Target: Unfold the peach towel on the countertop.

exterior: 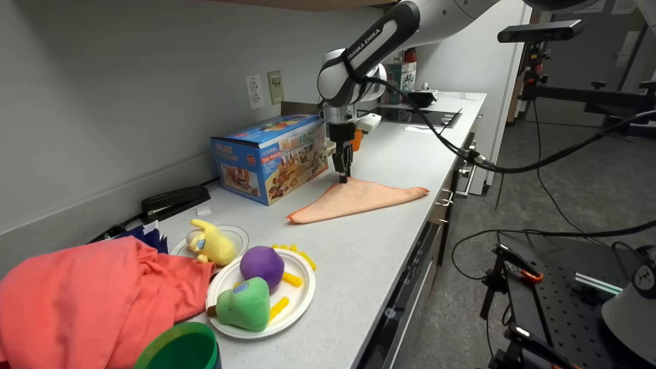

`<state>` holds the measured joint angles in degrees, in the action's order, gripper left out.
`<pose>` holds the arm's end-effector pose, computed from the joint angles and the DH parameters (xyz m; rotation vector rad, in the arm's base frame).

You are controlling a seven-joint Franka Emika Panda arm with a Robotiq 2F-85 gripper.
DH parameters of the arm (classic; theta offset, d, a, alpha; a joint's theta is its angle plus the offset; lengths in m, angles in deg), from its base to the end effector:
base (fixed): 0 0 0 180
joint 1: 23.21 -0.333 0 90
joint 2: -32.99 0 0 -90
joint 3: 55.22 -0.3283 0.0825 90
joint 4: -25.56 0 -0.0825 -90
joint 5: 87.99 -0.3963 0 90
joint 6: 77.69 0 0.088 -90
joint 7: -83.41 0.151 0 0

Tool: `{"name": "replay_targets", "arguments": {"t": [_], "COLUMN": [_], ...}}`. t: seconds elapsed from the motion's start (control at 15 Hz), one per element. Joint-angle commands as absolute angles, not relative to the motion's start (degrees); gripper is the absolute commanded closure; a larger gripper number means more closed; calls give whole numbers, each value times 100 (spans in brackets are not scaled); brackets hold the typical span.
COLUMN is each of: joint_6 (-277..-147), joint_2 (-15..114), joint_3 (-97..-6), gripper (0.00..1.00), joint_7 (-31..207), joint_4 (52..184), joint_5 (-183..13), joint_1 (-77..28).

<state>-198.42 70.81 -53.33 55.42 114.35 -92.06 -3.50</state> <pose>0.6595 -0.2520 0.2127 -3.0592 -0.1194 0.1171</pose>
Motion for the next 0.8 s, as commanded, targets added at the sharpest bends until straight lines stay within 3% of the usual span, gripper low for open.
{"name": "replay_targets", "arguments": {"t": [0.0, 0.13, 0.33, 0.73], "joint_6": [-19674, -19641, -19569, -19232], "joint_2": [7106, 7080, 7028, 7032], "joint_3": [-5294, -5283, -5286, -5362], "gripper": [26, 11, 10, 21], "joint_7": [5666, 5691, 5697, 5592], "joint_4": [11352, 11376, 11442, 11444], "joint_5": [-9173, -9173, -9197, -9322], "joint_1": [-413, -413, -398, -352]}}
